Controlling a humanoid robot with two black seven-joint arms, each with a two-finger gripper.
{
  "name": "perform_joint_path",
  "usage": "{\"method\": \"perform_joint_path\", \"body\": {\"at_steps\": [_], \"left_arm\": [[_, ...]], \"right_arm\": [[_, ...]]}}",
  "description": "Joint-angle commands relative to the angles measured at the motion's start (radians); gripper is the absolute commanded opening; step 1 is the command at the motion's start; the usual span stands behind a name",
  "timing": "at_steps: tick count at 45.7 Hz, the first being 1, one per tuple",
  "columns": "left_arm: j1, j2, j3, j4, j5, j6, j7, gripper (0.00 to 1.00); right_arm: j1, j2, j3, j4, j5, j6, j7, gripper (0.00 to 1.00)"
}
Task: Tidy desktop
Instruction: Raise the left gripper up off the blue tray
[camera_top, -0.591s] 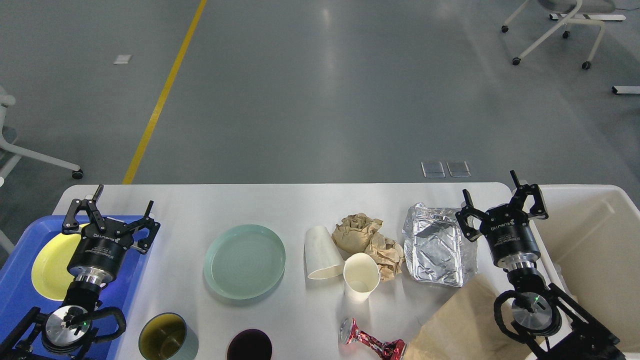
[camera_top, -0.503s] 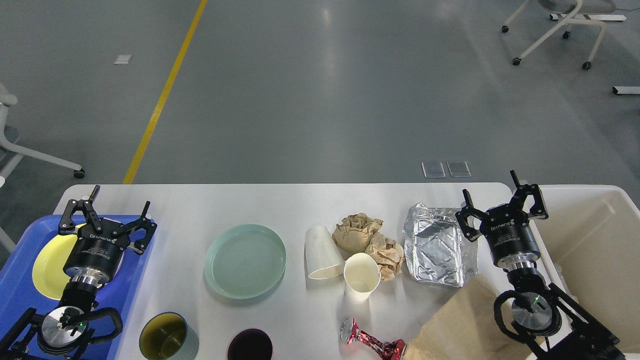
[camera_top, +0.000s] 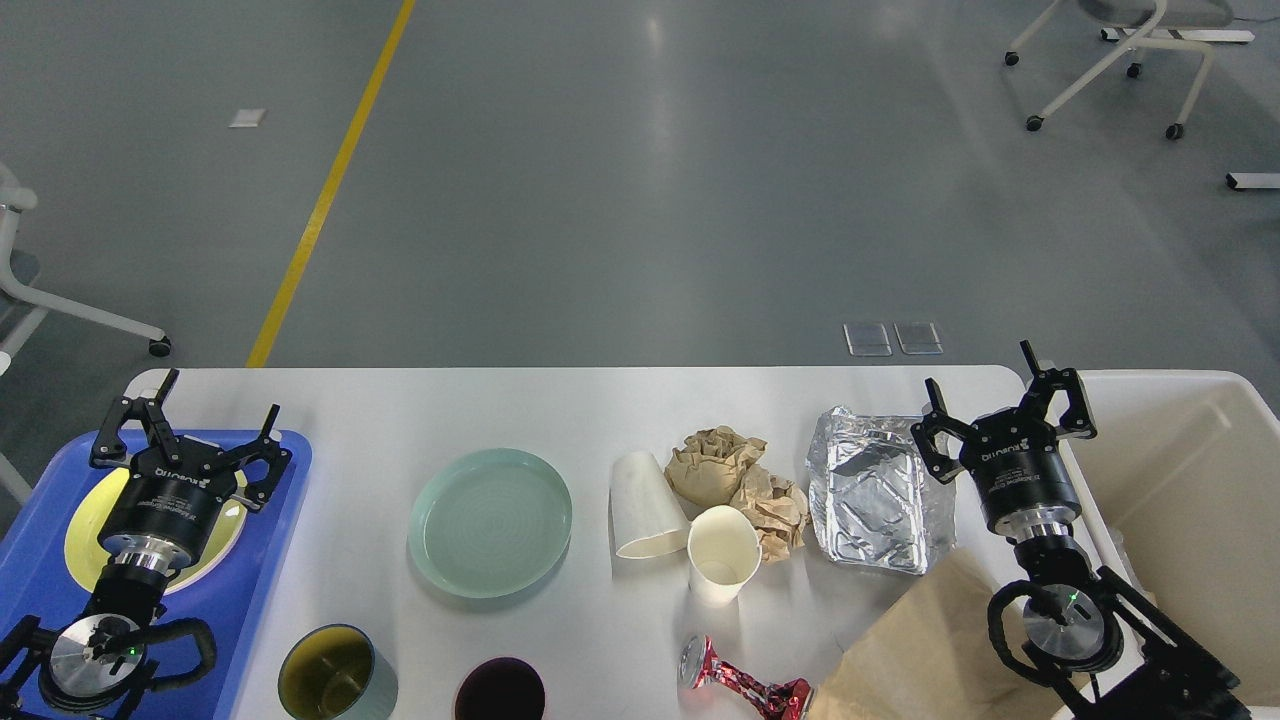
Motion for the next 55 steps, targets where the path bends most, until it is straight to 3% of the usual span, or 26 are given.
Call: {"method": "perform_joint_path", "body": {"at_steps": [1, 6, 16, 22, 31, 35, 43, 48, 55], "left_arm": [[0.001, 0.040, 0.005, 0.002, 0.010, 0.002, 0.002, 0.97], [-0.009, 0.124, 0.076, 0.002, -0.004, 0.004, -0.010, 0.97], [-0.156, 0.386, 0.410, 0.017, -0.009, 0.002, -0.027, 0.97], [-0.316, 0.543, 0.714, 0.019, -0.007, -0.004, -0.022, 0.97], [-0.693, 0.664, 1.290, 0.017, -0.004, -0.025, -0.014, 0.97], [-0.906, 0.675, 1.594, 0.016, -0.001, -0.054, -0.016, 0.97], [-1.333, 0.647, 2.140, 0.012, -0.003, -0.206, -0.027, 0.97], [-1.517, 0.541, 2.370, 0.008, -0.007, -0.208, -0.027, 0.97], [-1.670, 0.396, 2.620, -0.072, -0.006, -0.219, -0.017, 0.97]], "right_arm": [[0.000, 0.000, 0.000, 0.000, -0.001, 0.000, 0.000, 1.00], [0.000, 0.000, 0.000, 0.000, -0.001, 0.000, 0.000, 1.00], [0.000, 0.000, 0.000, 0.000, -0.001, 0.000, 0.000, 1.00], [0.000, 0.000, 0.000, 0.000, 0.001, 0.000, 0.000, 1.00], [0.000, 0.000, 0.000, 0.000, -0.001, 0.000, 0.000, 1.00], [0.000, 0.000, 0.000, 0.000, 0.001, 0.000, 0.000, 1.00], [0.000, 0.000, 0.000, 0.000, -0.001, 0.000, 0.000, 1.00], [0.000, 0.000, 0.000, 0.000, 0.001, 0.000, 0.000, 1.00], [0.000, 0.000, 0.000, 0.000, -0.001, 0.000, 0.000, 1.00]]}}
